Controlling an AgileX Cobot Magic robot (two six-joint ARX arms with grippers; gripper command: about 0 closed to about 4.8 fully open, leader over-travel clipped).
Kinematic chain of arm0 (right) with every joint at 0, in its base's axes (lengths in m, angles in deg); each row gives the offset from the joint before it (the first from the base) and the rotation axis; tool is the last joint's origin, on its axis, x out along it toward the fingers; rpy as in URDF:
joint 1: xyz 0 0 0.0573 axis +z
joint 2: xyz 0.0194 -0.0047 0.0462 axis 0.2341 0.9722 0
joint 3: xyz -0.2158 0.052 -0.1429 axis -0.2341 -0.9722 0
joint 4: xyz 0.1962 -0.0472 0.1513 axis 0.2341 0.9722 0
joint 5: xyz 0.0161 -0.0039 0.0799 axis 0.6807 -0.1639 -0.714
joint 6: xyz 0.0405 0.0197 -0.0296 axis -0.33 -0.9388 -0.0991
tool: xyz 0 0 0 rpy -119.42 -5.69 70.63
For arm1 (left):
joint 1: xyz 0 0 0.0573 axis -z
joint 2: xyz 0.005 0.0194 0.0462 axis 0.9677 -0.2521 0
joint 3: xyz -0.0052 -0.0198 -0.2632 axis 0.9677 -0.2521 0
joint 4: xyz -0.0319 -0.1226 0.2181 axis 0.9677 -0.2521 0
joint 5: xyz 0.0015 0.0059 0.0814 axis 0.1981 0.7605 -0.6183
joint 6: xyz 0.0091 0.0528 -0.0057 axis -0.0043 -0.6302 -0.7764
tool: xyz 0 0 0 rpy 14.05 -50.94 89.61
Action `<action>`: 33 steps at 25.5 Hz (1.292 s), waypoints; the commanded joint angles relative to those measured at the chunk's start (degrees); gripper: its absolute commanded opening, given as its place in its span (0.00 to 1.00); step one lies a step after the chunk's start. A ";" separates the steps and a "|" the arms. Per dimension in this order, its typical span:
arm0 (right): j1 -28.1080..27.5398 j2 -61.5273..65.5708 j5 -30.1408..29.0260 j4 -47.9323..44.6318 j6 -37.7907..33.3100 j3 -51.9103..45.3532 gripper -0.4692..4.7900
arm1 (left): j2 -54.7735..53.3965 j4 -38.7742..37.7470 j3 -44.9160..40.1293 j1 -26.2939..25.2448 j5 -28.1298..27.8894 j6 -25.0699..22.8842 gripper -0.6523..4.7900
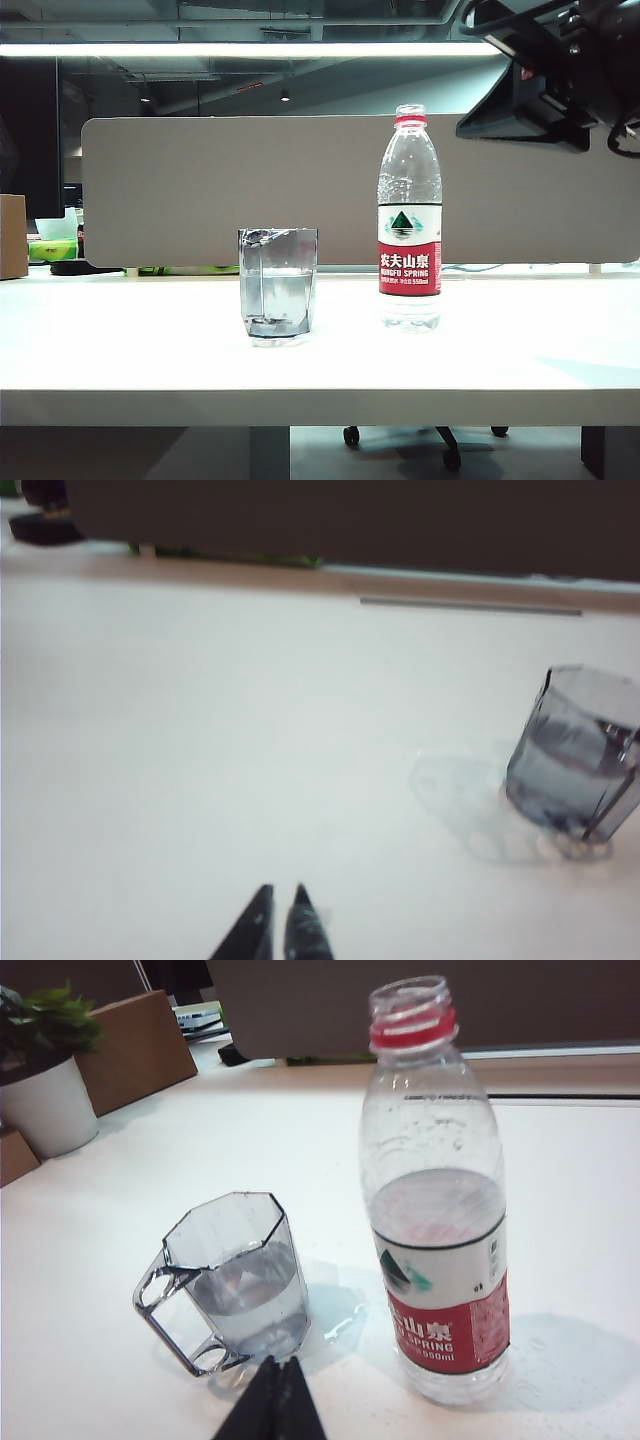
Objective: Pick up the mineral water bottle on the table and pour water into the mug until it's half full.
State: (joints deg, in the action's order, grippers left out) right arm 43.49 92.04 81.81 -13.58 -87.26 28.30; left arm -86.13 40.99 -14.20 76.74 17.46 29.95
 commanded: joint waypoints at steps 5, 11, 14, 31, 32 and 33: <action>0.00 -0.13 0.07 -0.39 0.22 0.09 0.09 | -0.07 -1.60 0.13 0.04 0.28 0.13 0.16; -1.49 -7.69 3.76 6.86 8.55 0.07 0.09 | 0.00 -1.62 0.13 0.04 0.28 0.13 0.16; -8.07 -20.02 5.09 15.76 9.18 0.07 0.09 | 0.00 -1.66 0.11 0.04 0.26 0.13 0.16; -31.10 -48.24 2.95 23.23 9.27 -9.49 0.09 | 0.00 -1.84 0.13 0.02 0.31 0.13 0.16; -31.10 -50.66 2.91 23.78 9.27 -11.45 0.09 | 0.00 -1.86 0.13 0.04 0.31 0.13 0.16; -31.10 -51.76 2.86 24.57 9.25 -12.24 0.09 | 0.00 -1.86 0.11 0.02 0.31 0.13 0.16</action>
State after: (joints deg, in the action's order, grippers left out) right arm 12.43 41.28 84.83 10.20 -78.19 16.85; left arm -86.10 38.83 -14.31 76.74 17.66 29.95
